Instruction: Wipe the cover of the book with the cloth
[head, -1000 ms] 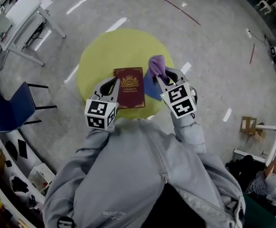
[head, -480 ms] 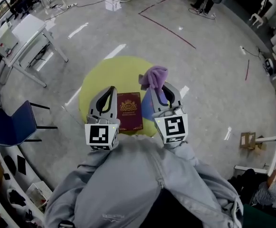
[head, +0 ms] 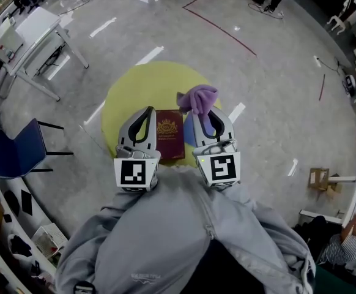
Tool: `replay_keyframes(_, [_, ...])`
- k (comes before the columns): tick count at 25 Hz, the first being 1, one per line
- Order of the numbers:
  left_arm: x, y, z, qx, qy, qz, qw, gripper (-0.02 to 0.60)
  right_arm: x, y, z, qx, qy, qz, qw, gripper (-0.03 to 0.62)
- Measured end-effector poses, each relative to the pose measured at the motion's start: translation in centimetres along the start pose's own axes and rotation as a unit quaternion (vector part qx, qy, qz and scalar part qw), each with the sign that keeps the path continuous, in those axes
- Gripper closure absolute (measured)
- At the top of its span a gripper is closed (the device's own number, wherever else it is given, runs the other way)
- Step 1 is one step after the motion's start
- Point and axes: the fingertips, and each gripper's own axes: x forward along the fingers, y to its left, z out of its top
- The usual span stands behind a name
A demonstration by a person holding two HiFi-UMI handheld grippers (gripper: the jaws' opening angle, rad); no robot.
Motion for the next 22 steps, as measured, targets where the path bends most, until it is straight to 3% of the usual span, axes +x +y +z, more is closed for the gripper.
replay_keyframes(7, [-0.5, -0.8, -0.2, -0.003, 0.002, -0.009, 0.9999, 0.563, -0.4, 0.7, -0.4, 0.005, 0.015, 0.015, 1.000, 0.511])
replay_keyframes(22, [-1.4, -1.7, -0.3, -0.006, 0.006, -0.014, 0.9999, 0.564, -0.9, 2.1, 0.6, 0.000, -0.018, 0.037, 0.999, 0.511])
